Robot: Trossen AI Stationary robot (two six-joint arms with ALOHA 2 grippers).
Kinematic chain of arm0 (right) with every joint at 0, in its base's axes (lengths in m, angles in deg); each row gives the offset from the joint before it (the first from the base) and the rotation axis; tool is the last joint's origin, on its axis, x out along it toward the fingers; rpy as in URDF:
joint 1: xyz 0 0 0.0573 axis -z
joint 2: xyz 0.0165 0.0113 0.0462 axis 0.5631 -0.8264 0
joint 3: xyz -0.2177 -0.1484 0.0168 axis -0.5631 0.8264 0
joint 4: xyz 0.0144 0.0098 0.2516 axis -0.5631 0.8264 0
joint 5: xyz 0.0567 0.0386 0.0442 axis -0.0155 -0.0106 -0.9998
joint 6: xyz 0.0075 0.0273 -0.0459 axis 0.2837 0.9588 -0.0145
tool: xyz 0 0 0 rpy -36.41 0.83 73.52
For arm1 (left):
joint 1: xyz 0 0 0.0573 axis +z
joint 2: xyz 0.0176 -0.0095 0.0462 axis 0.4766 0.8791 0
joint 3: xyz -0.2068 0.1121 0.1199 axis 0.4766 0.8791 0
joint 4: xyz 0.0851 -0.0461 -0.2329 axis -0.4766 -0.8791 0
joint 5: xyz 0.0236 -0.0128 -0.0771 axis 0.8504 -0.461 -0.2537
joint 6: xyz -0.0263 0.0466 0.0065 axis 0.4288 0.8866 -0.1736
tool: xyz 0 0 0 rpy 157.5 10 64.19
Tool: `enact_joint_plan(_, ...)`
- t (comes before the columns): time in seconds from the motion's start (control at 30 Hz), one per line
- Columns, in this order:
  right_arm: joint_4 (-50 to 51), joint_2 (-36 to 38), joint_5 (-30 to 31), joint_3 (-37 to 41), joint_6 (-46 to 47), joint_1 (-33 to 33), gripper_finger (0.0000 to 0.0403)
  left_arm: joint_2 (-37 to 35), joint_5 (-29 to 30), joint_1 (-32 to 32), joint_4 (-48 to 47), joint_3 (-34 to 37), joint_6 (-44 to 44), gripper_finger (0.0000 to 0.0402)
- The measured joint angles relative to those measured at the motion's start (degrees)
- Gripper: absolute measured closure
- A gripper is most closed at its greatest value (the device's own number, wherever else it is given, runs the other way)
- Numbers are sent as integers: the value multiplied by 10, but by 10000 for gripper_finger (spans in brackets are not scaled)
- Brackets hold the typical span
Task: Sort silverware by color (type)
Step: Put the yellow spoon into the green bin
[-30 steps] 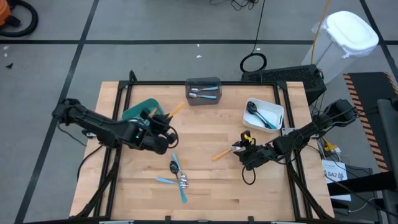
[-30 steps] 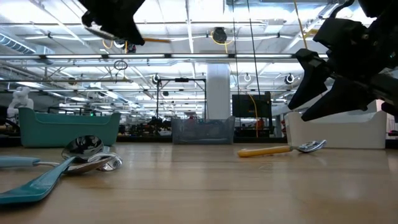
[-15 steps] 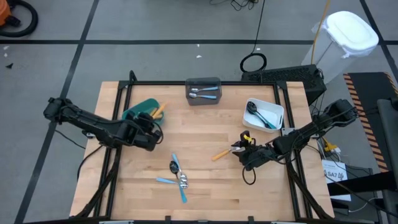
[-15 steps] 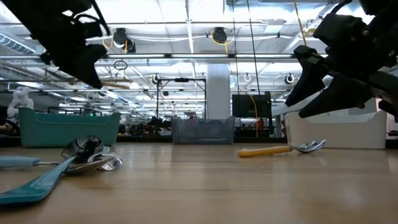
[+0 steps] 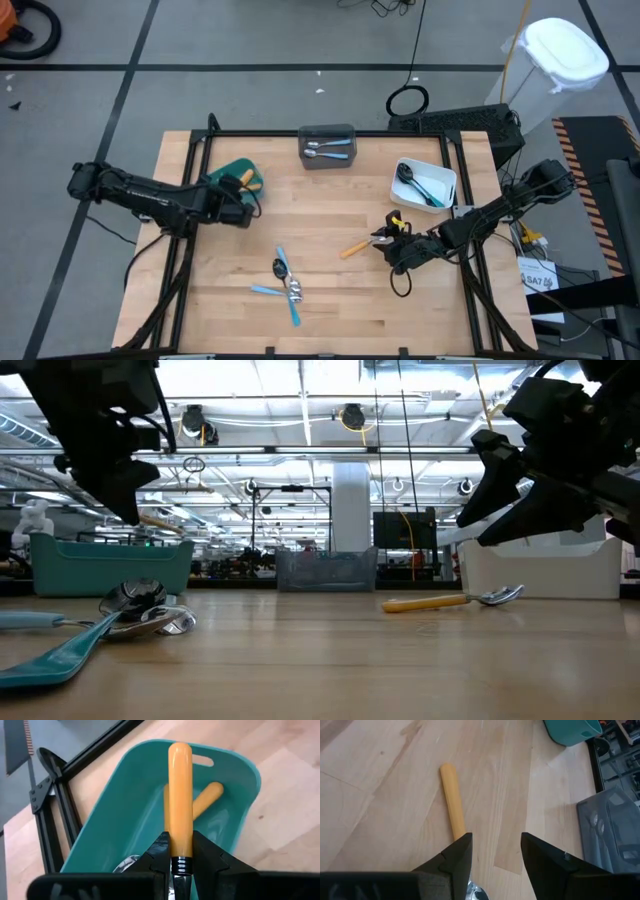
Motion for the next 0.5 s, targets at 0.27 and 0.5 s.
enact_joint_plan(0.27, 0, 0, 0, 0, -3, 0, 238, 6, -29, 60, -3, 0, 40, 352)
enact_joint_plan(0.5, 0, 0, 0, 0, -2, 0, 238, 38, -66, 114, 1, 0, 97, 352)
